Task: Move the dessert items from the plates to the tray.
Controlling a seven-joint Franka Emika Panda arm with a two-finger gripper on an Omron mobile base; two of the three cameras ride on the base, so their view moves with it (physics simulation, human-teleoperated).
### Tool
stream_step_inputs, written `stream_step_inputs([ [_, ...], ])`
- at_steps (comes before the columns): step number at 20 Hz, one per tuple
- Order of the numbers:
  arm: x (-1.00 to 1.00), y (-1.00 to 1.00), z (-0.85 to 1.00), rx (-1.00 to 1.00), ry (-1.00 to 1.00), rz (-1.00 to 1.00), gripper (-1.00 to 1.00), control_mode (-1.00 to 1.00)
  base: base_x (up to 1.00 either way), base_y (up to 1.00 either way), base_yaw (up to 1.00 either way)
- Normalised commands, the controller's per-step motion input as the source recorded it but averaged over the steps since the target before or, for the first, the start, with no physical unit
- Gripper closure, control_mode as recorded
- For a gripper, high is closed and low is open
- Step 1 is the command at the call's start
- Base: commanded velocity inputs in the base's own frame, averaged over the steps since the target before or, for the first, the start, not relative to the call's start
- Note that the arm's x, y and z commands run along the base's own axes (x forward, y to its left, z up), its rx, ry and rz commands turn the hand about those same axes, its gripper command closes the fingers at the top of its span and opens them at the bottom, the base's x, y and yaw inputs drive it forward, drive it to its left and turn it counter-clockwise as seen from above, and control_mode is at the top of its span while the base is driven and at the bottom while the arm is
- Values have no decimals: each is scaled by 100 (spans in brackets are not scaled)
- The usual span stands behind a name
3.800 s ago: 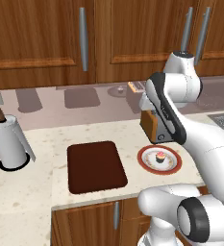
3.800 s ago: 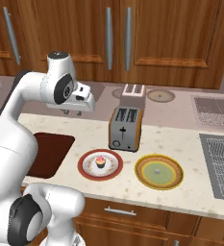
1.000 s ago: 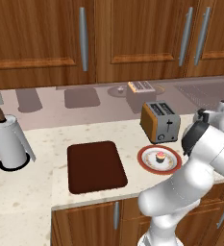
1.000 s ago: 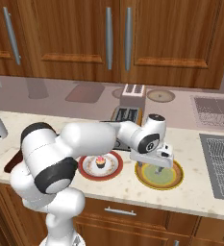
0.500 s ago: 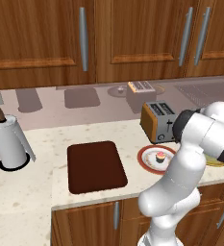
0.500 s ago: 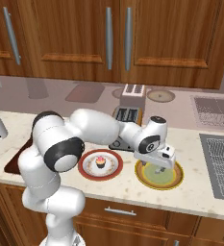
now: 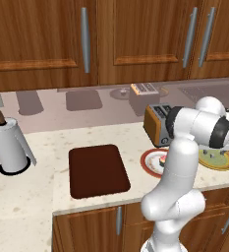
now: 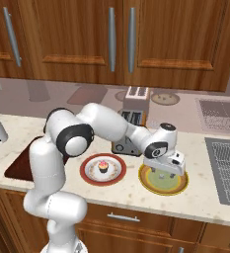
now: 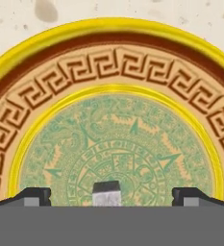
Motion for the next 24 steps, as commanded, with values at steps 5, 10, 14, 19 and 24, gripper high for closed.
stream_step_inputs([
  [5, 7, -8, -10, 0, 8, 2, -100, -100, 0, 0, 0],
  [10, 6, 0, -8, 0, 11, 0, -100, -100, 0, 0, 0],
  [14, 0, 4, -6, 0, 10, 0, -100, -100, 0, 0, 0],
  [19, 0, 5, 0, 0, 0, 0, -100, -100, 0, 0, 0],
  [24, 0, 4, 0, 0, -3, 0, -100, -100, 0, 0, 0],
])
